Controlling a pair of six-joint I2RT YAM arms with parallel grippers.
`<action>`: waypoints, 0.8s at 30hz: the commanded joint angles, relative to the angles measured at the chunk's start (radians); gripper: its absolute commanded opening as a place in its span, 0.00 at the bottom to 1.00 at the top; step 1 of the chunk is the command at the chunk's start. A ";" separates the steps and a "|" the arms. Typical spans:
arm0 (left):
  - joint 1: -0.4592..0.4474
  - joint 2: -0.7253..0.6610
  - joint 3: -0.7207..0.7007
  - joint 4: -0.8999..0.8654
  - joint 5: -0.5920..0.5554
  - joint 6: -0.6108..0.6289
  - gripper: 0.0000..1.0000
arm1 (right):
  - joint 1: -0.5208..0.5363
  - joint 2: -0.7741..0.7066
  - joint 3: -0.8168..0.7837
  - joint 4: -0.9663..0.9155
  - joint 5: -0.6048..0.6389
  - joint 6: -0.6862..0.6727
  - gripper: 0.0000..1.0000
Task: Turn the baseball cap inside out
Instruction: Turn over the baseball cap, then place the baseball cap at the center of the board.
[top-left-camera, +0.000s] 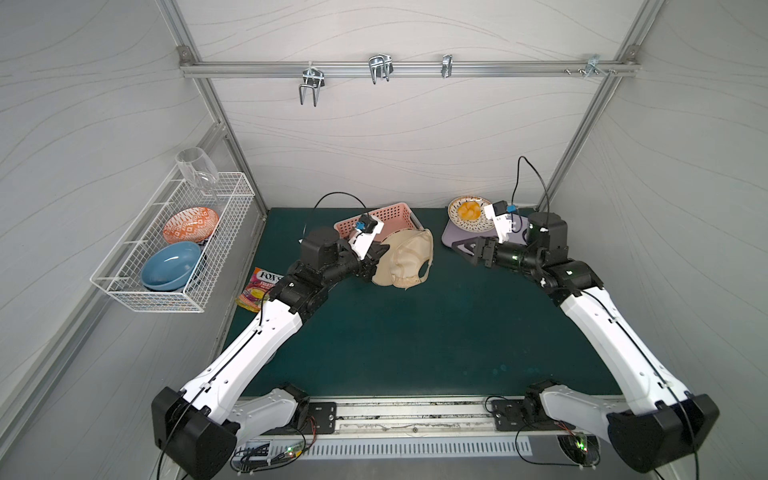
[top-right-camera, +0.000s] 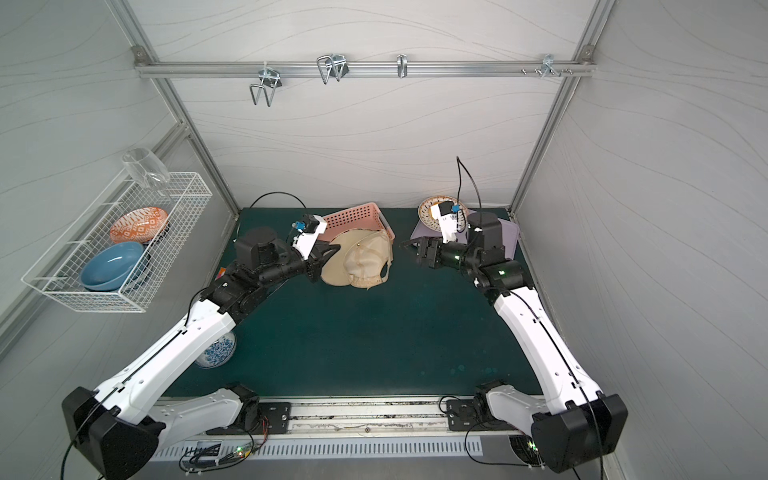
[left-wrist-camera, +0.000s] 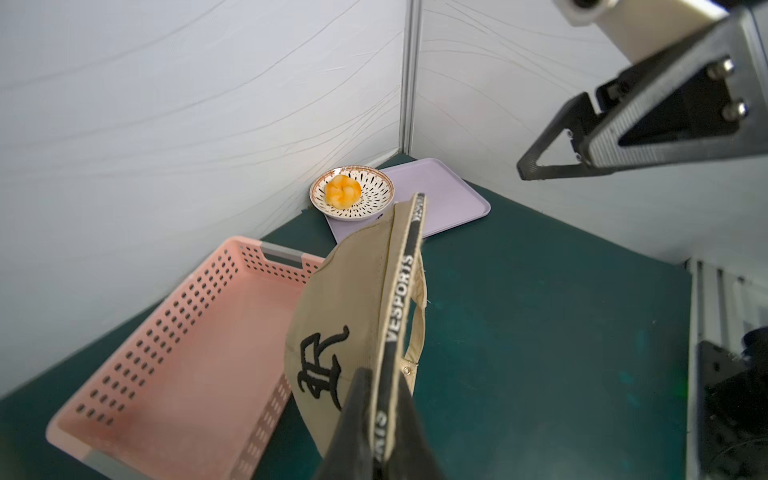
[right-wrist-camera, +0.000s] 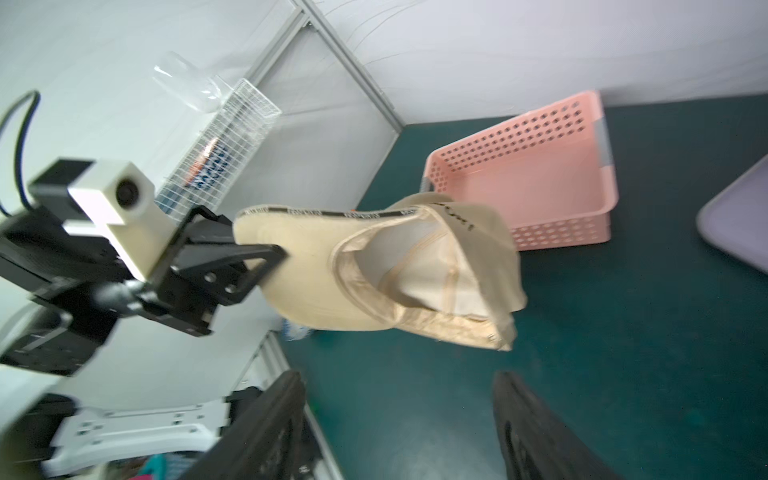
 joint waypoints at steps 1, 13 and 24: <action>-0.074 -0.032 -0.013 0.150 -0.119 0.259 0.00 | -0.002 0.040 0.016 0.066 -0.146 0.280 0.75; -0.272 0.031 -0.075 0.282 -0.346 0.552 0.00 | 0.027 0.112 -0.065 0.352 -0.192 0.619 0.74; -0.323 0.075 -0.070 0.315 -0.401 0.617 0.00 | 0.079 0.190 -0.075 0.394 -0.204 0.634 0.58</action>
